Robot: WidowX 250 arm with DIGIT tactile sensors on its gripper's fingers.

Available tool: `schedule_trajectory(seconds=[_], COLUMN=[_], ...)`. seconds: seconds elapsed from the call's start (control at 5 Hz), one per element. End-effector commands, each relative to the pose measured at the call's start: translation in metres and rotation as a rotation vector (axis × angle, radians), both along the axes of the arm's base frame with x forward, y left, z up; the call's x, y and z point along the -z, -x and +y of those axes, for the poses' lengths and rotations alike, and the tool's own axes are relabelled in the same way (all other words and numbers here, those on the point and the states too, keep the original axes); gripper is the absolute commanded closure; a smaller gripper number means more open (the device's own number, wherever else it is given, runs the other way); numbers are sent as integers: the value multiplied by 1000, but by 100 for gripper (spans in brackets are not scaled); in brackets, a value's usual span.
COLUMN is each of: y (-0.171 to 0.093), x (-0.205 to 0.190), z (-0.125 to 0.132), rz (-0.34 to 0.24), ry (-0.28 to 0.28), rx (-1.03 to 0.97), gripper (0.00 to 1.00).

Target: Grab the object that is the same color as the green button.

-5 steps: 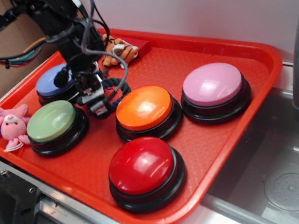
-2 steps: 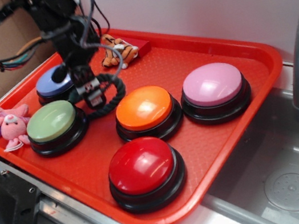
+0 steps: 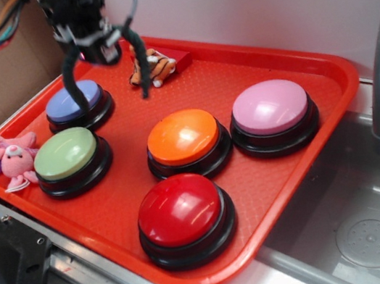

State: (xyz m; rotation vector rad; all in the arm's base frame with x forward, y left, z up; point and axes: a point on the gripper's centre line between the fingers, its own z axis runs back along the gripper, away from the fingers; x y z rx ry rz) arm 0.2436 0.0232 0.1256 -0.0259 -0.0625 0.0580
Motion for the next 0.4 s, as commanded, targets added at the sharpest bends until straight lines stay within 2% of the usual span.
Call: schedule_trajectory(seconds=[0.0, 0.2], y=[-17, -20], x=[-82, -77], z=[0, 2], rz=[-105, -68], ry=[-92, -143], rx=[-329, -350], gripper=[100, 100])
